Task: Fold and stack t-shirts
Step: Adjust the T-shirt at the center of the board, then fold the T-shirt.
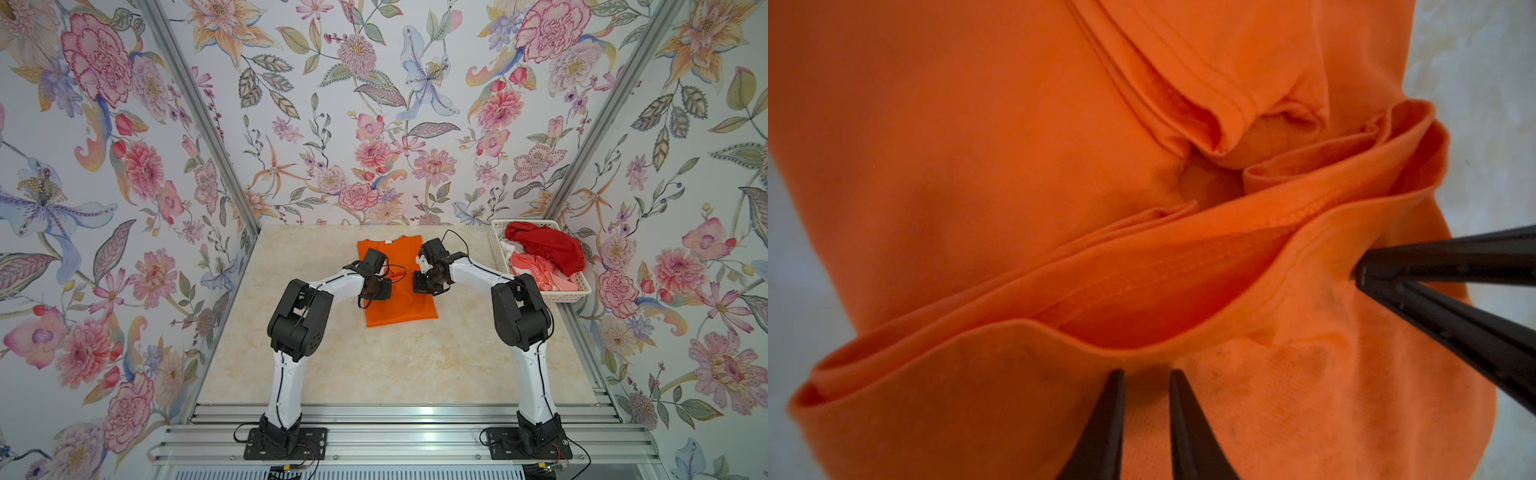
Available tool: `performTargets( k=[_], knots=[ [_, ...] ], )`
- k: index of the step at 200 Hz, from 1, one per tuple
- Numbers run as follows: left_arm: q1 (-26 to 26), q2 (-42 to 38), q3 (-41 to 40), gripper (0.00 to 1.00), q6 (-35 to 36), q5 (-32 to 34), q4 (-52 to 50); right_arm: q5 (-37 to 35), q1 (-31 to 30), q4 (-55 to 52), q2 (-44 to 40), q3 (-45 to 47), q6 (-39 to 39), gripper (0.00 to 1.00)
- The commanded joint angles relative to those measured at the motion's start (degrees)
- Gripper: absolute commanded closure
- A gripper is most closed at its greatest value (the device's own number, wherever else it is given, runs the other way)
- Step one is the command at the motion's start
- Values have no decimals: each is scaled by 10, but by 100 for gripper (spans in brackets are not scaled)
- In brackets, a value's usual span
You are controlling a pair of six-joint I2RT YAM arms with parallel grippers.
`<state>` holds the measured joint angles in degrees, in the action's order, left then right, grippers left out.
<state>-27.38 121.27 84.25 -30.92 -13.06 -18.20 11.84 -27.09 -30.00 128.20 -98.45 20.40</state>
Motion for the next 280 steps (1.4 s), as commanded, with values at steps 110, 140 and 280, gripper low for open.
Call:
performTargets(
  k=[110,140,280],
  knots=[
    [24,-464,-391,2,-111,-53,22,162,97,145,-245,297,52,53],
    [26,-492,-503,2,-186,-73,116,216,96,212,-311,425,82,53],
    [37,-173,-598,13,-367,-158,497,246,114,391,-265,562,165,55]
  ],
)
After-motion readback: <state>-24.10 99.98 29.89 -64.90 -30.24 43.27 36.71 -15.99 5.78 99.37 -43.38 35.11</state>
